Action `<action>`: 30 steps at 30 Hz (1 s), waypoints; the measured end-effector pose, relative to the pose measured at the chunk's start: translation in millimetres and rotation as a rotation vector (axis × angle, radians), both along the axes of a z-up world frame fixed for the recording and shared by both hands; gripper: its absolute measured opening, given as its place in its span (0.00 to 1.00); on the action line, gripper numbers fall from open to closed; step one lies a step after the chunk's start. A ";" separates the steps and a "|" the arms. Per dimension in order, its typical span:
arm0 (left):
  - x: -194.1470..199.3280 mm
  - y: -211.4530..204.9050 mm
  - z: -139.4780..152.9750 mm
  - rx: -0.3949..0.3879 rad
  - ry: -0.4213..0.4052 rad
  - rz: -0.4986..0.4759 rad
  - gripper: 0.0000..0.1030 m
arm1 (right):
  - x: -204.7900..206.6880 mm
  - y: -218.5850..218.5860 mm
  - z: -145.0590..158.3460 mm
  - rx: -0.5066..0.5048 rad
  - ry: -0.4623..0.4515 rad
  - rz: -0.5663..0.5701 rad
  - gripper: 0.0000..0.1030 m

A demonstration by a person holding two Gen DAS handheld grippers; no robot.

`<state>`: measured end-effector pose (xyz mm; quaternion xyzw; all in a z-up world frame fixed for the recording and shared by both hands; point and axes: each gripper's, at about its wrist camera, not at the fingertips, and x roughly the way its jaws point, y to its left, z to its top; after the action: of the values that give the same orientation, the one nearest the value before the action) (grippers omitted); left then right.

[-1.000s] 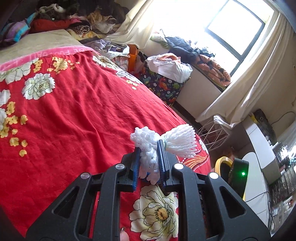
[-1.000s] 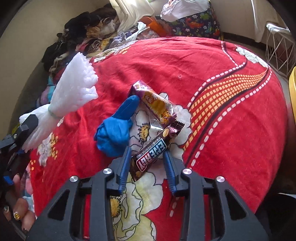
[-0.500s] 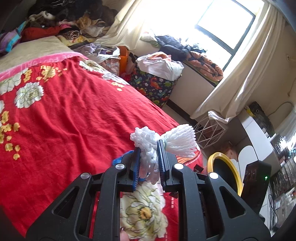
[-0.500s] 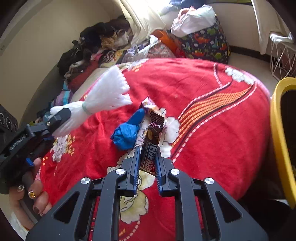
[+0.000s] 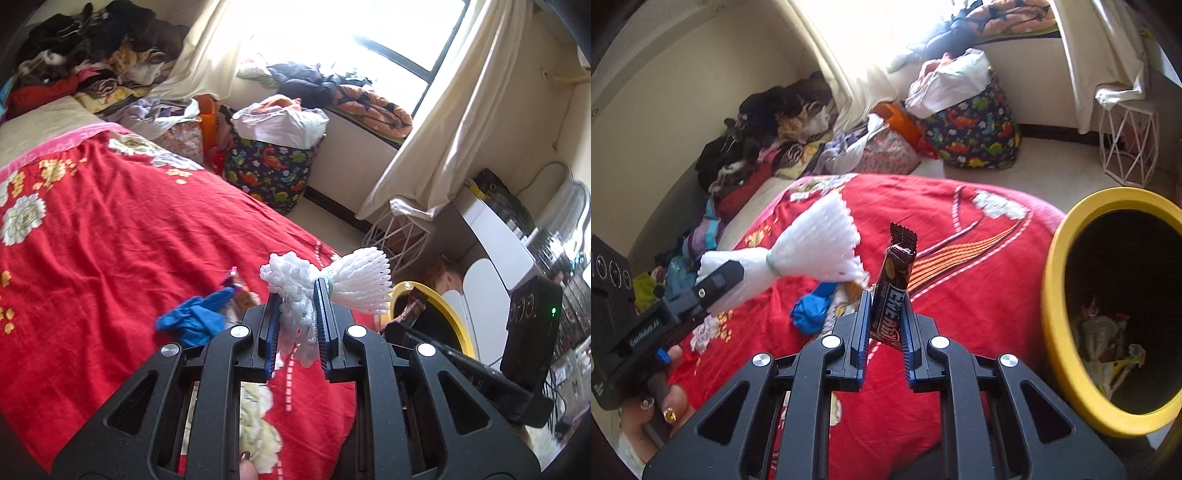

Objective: Collect trash
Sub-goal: 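Carry the white scrubber and chocolate bar over the yellow bin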

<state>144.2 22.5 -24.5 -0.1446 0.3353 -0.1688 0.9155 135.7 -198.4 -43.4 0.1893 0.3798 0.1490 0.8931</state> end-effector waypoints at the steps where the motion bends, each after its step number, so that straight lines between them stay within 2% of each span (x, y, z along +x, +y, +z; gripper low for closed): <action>1: -0.5 -4.9 0.5 0.006 -0.004 -0.008 0.12 | -0.8 -5.3 0.5 0.001 -0.003 -0.008 0.14; 9: -1.1 -37.2 0.5 0.038 -0.009 -0.067 0.12 | -7.4 -50.1 5.4 -0.001 -0.029 -0.106 0.14; 17: -2.7 -71.5 -0.5 0.086 -0.017 -0.133 0.12 | -14.8 -96.8 -2.6 -0.001 -0.021 -0.211 0.14; 30: -0.9 -137.6 -14.1 0.204 -0.015 -0.268 0.12 | -25.9 -152.1 -13.3 -0.049 0.004 -0.355 0.14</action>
<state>143.3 -115.1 -38.5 -0.0039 0.3602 -0.2554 0.8972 109.8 -350.5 -56.7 0.2317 0.3457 -0.0207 0.9090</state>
